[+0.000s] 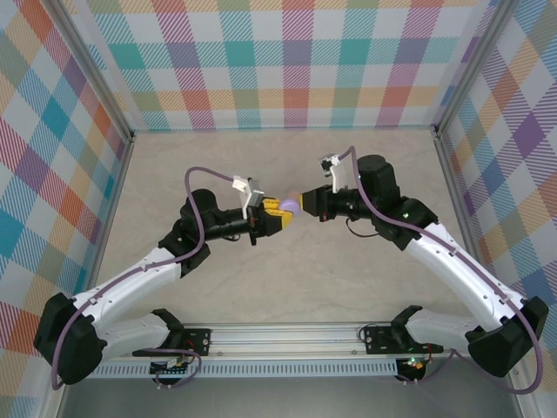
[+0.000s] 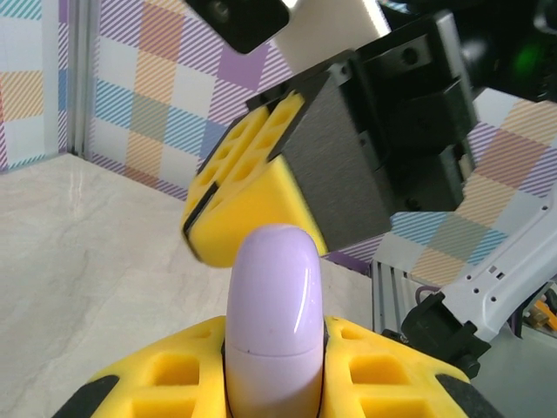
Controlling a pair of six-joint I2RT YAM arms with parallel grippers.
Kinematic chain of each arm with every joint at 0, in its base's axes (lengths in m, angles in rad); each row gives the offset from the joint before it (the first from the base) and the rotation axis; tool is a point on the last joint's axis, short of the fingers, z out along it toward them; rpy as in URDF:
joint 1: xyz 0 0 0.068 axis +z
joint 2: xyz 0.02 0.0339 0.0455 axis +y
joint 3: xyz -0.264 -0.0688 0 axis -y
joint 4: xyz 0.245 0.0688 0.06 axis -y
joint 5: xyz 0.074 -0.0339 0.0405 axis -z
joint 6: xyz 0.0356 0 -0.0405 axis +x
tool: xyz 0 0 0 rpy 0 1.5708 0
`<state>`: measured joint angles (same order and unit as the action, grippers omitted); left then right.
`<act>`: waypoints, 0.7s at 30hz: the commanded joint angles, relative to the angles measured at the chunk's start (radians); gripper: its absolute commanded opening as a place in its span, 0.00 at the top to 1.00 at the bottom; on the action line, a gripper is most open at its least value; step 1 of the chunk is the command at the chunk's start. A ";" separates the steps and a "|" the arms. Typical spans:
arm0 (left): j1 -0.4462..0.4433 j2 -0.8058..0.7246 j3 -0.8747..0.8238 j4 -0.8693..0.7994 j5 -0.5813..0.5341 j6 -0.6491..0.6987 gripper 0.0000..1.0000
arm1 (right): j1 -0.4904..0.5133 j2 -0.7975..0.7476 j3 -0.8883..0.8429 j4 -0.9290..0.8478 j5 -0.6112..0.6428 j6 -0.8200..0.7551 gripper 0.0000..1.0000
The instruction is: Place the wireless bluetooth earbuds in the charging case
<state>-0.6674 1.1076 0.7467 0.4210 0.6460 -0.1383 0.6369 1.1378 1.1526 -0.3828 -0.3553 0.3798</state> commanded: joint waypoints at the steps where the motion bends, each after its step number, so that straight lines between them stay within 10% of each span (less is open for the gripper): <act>1: -0.008 0.018 0.032 -0.018 -0.046 -0.008 0.85 | 0.006 -0.021 0.004 0.027 0.005 -0.018 0.84; 11: -0.009 0.097 0.137 -0.265 -0.199 -0.008 0.84 | 0.006 0.037 0.066 -0.224 0.424 0.002 0.73; 21: -0.003 0.283 0.253 -0.458 -0.348 -0.104 0.78 | 0.006 0.044 0.041 -0.254 0.518 0.028 0.70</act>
<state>-0.6674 1.3537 0.9565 0.0582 0.3809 -0.1905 0.6392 1.1824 1.1877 -0.6147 0.1165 0.3893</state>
